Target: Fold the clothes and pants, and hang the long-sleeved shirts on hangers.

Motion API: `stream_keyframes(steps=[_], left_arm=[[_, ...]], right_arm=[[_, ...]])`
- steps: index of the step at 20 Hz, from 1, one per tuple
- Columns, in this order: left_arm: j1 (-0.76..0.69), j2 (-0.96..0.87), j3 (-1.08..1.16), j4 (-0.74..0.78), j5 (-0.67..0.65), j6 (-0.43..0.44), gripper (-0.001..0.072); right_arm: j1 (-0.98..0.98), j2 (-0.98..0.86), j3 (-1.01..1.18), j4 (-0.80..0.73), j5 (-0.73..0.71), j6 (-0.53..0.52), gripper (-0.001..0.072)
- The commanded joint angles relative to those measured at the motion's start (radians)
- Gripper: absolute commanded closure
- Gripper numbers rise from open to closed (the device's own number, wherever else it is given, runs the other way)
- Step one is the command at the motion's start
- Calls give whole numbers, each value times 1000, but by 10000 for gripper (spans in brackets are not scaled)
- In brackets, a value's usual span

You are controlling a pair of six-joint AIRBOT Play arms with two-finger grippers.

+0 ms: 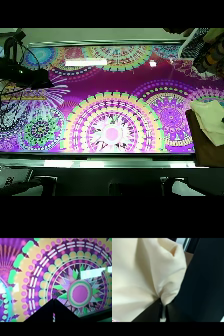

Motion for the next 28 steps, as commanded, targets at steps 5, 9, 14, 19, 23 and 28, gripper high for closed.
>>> stream_keyframes(steps=[5, 9, 14, 19, 23, 28], left_arm=[[0, 0, 0, 0, 1, 0, 690], [0, 0, 0, 0, 1, 0, 690], [0, 0, 0, 0, 1, 0, 690], [0, 0, 0, 0, 1, -1, 690], [0, 0, 0, 0, 1, 0, 690], [0, 0, 0, 0, 1, -1, 690]], right_arm=[[-1, 1, -151, -101, -27, -70, 682], [0, 1, -181, -103, -21, -65, 682], [0, 1, -200, -103, -12, -58, 680], [-1, 1, -200, -119, 30, -58, 654], [0, 1, -200, -119, 47, -58, 555], [0, 15, -198, -152, 38, -70, 328]])
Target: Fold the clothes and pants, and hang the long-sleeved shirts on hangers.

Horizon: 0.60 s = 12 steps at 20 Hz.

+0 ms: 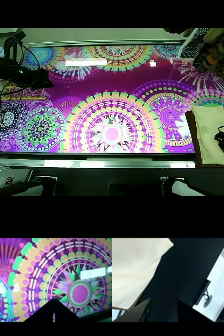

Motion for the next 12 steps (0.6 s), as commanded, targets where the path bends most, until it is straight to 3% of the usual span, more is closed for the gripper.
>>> stream_keyframes(steps=[1, 4, 5, 8, 11, 12], left_arm=[[0, 0, 0, 0, 0, 0, 689], [1, -6, 0, 0, 0, 0, 687], [1, -12, 0, 0, -1, 0, 687], [1, -35, 0, 0, -42, 1, 689], [2, -53, -1, 21, -76, 1, 689], [1, -50, -8, 39, -80, -1, 690]], right_arm=[[0, 26, 9, -21, -40, -12, 329], [1, 49, 137, 119, -223, -74, 353], [1, 49, 201, 228, -288, -138, 405], [48, 49, 356, 565, -476, -253, 420], [243, 49, 407, 661, -515, -335, 506], [325, 49, 406, 669, -489, -343, 590]])
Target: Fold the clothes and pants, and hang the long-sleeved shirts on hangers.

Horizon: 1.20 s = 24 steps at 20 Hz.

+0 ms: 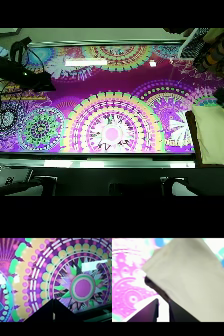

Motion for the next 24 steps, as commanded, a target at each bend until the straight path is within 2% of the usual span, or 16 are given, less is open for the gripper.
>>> stream_keyframes(steps=[1, 2, 3, 6, 9, 12, 24], left_arm=[[-2, 1, -16, 39, -22, -3, 690], [-9, 16, -32, 48, -1, -2, 691], [-21, 43, -61, 66, 34, 15, 691], [-48, 154, -178, 127, 153, 23, 690], [-47, 214, -222, 131, 155, 23, 690], [-47, 214, -223, 131, 95, 23, 688], [-47, 213, -223, 131, 95, 23, 688]], right_arm=[[238, 1, 51, 156, -31, -89, 601], [318, 1, 51, 157, -2, -89, 621], [388, 1, 51, 155, 34, -90, 677], [554, 1, 51, 148, 130, -117, 679], [645, 1, 51, 148, 171, -154, 678], [660, 1, 51, 149, 163, -153, 678], [659, 1, 51, 148, 183, -153, 678]])
